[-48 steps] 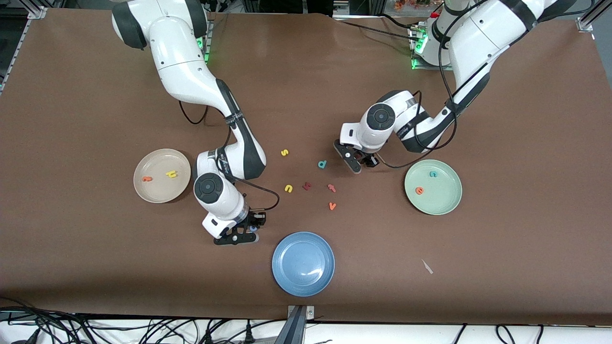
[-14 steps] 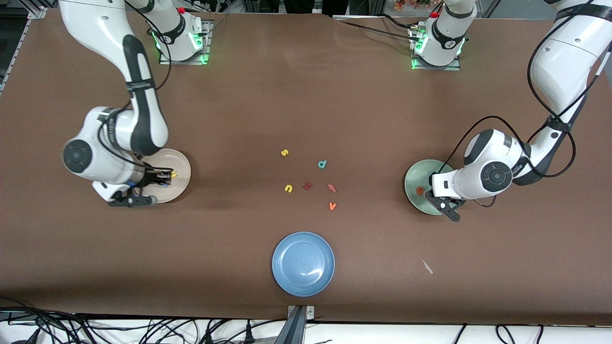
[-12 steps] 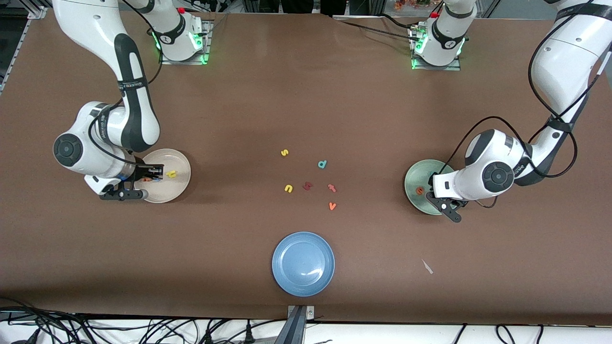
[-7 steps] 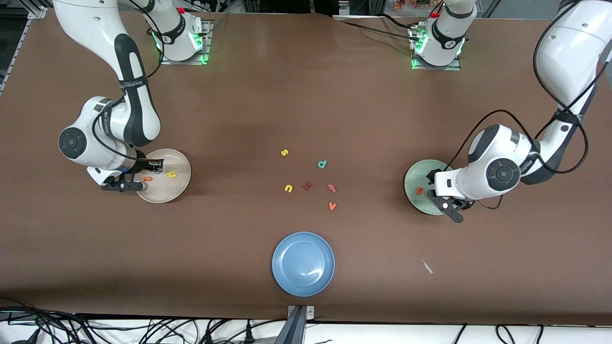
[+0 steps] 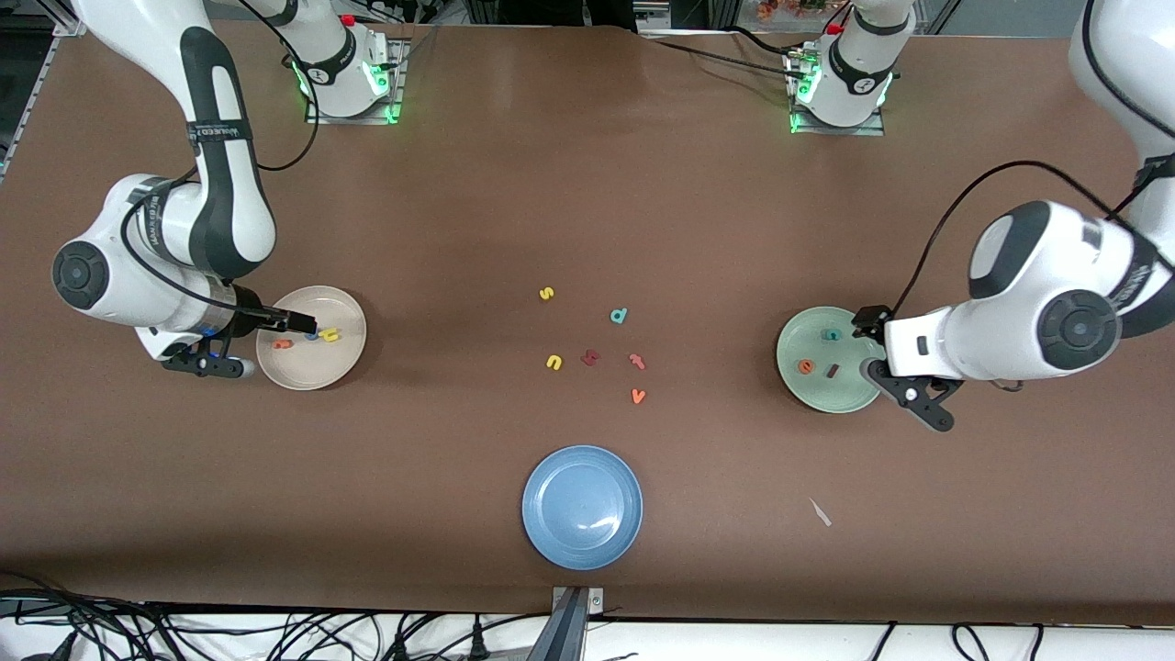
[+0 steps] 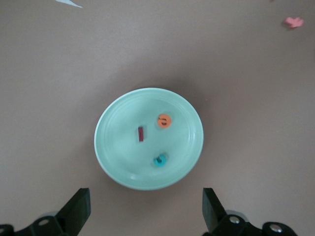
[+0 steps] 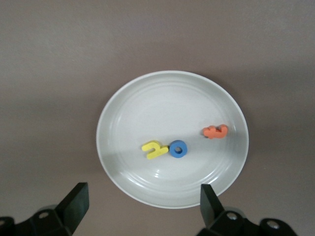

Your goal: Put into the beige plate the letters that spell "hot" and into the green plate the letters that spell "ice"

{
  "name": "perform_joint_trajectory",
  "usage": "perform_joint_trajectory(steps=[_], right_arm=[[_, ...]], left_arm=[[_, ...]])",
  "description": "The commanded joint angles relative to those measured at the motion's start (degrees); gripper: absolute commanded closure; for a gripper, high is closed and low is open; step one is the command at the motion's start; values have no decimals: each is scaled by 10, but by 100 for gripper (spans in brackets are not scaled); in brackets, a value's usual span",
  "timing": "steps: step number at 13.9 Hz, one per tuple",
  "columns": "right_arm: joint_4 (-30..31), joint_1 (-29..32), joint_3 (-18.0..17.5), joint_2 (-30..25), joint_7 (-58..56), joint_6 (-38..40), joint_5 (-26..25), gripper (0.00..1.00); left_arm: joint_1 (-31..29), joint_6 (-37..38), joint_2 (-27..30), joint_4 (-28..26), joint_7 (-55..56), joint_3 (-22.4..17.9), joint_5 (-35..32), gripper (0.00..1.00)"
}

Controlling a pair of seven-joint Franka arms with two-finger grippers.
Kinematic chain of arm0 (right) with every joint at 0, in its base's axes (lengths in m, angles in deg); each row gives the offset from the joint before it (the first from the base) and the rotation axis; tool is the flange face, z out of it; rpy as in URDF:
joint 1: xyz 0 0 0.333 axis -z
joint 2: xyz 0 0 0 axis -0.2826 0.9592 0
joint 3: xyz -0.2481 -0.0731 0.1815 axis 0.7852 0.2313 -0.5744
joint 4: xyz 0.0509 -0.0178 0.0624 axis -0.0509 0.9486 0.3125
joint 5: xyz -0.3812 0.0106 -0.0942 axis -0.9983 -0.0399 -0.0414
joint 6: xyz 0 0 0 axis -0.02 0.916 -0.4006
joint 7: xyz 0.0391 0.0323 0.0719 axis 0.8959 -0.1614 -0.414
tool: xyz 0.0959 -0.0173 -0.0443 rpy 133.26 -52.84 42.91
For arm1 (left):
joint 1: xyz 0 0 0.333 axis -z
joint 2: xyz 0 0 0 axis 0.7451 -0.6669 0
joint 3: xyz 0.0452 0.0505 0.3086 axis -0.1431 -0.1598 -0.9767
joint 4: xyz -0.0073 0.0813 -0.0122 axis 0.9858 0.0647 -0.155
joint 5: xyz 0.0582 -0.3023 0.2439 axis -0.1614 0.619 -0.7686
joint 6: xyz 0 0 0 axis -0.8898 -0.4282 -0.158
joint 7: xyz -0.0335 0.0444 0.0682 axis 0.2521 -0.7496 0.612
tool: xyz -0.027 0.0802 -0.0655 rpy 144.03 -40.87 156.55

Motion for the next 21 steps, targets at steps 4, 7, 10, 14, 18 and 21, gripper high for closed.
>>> perform_joint_trajectory(steps=[4, 7, 10, 14, 18, 21], right_arm=[[-78, -15, 4, -6, 80, 122, 7, 0], [-110, 91, -140, -59, 123, 166, -29, 0], [-111, 296, -380, -102, 154, 156, -185, 0], [-105, 315, -383, -233, 143, 195, -201, 0], [-105, 334, -383, -293, 141, 272, -225, 0], [-105, 335, -383, -303, 141, 281, -223, 0]], left_arm=[[10, 135, 7, 112, 33, 42, 15, 0], [44, 149, 58, 116, 82, 23, 17, 0], [125, 145, 123, 109, 86, -144, 122, 0], [232, 95, 178, 67, 83, -377, 239, 0], [284, -41, 310, -93, 127, -431, 235, 0], [299, -37, 343, -114, 223, -439, 233, 0]])
